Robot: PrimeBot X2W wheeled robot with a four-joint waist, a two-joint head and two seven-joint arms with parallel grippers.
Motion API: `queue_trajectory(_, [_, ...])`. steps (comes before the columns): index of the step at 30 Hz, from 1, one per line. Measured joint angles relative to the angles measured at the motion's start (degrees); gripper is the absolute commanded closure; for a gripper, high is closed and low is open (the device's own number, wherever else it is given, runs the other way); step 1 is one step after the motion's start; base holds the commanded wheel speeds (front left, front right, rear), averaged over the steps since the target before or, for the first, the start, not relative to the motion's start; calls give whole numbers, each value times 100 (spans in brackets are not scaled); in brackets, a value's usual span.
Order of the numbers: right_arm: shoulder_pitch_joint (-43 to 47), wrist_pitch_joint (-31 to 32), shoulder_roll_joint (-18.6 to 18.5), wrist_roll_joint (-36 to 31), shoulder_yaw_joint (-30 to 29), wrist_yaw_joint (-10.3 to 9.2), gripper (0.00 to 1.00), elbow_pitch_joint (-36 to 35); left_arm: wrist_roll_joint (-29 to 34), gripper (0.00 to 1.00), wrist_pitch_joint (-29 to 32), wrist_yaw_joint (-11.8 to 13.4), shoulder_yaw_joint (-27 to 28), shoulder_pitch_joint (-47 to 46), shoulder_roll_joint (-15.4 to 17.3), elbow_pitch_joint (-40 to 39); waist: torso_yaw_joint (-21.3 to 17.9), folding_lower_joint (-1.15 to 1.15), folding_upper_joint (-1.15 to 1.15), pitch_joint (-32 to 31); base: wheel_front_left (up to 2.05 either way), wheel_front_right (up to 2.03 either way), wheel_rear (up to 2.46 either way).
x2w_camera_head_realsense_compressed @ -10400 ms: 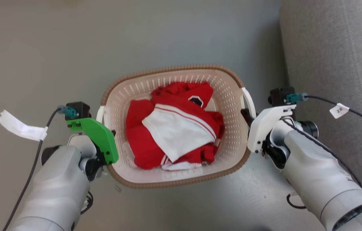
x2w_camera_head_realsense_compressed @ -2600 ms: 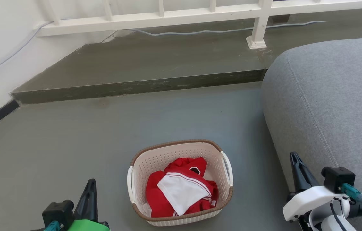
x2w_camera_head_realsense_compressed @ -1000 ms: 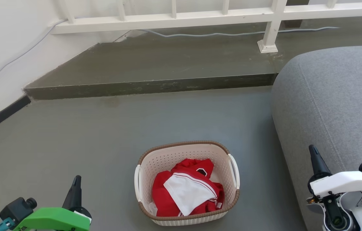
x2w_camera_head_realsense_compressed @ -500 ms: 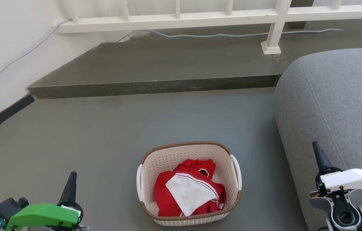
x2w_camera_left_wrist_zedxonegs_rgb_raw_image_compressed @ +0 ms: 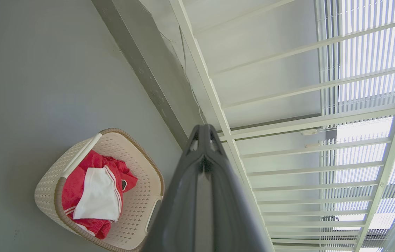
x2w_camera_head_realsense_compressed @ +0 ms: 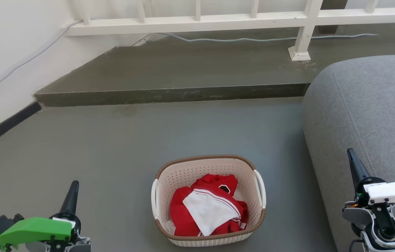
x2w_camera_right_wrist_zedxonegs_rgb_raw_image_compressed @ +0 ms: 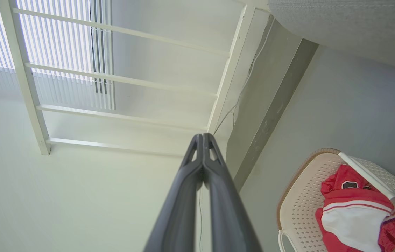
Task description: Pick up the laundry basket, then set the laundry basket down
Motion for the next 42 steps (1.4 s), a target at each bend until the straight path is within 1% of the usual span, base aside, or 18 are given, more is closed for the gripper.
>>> queue_trajectory(18, [-144,310,78,1330,-374,264,100,60,-1374,100,159,-267,225,-282,2,271,93,0,0,-23,0,0,0])
queue_trajectory(42, [-197,336,96,1371,-407,282,100,101,-1395,100,185,-328,257,-351,2,369,93,0,0,-26,0,0,0])
